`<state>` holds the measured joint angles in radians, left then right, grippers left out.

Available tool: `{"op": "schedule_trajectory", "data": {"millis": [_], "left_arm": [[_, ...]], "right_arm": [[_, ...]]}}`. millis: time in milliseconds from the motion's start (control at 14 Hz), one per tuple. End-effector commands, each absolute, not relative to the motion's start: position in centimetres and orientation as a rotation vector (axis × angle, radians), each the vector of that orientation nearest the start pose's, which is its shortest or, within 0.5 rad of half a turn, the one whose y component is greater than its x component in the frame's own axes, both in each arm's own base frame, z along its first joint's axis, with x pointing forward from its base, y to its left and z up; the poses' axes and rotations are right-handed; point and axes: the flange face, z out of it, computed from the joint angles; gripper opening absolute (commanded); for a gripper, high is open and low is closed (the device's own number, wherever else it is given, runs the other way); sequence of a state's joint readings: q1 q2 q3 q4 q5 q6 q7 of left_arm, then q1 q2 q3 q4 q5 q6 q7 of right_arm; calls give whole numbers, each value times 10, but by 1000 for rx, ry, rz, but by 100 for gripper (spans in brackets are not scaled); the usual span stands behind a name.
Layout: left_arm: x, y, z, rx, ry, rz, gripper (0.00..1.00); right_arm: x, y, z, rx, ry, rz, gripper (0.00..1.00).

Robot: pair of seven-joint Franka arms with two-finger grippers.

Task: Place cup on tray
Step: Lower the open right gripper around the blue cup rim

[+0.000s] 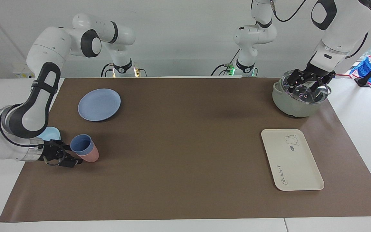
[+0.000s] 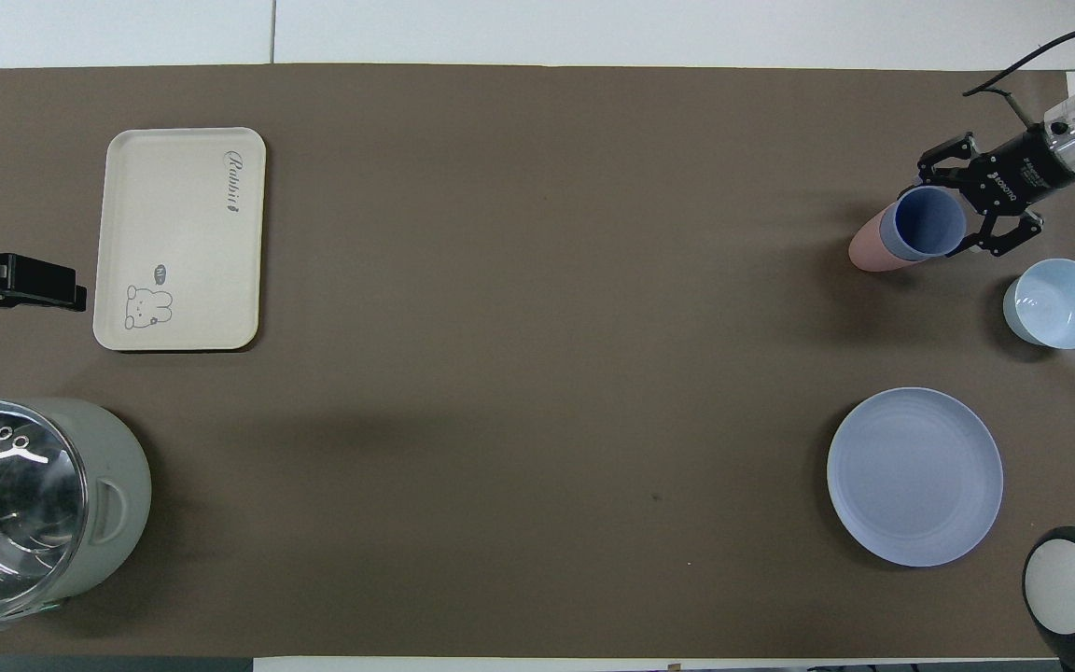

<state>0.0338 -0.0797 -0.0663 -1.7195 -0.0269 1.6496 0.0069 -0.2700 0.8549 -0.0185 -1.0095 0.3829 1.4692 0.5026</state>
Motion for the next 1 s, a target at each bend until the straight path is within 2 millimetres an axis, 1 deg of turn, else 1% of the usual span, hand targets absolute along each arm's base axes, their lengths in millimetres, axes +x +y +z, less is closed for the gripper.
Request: {"op": "schedule_trajectory", "data": {"millis": [0, 71, 357, 500, 643, 857, 929], "left_arm": [[526, -19, 607, -3175, 37, -14, 100], [526, -19, 607, -3175, 37, -14, 100], [526, -19, 607, -3175, 37, -14, 100], [526, -19, 607, -3175, 37, -14, 100], [526, -19, 607, -3175, 37, -14, 100], [526, -19, 607, -3175, 37, -14, 100], [526, -19, 607, -3175, 37, -14, 100]], "right_arm": [[702, -158, 325, -2451, 1164, 641, 100], [703, -157, 319, -2431, 1171, 655, 100], [706, -153, 320, -2372, 1191, 654, 100], [701, -153, 309, -2354, 1202, 681, 100], [698, -152, 303, -2319, 1210, 690, 100], [696, -154, 302, -2312, 1214, 698, 100], [693, -154, 299, -2307, 1219, 709, 100]]}}
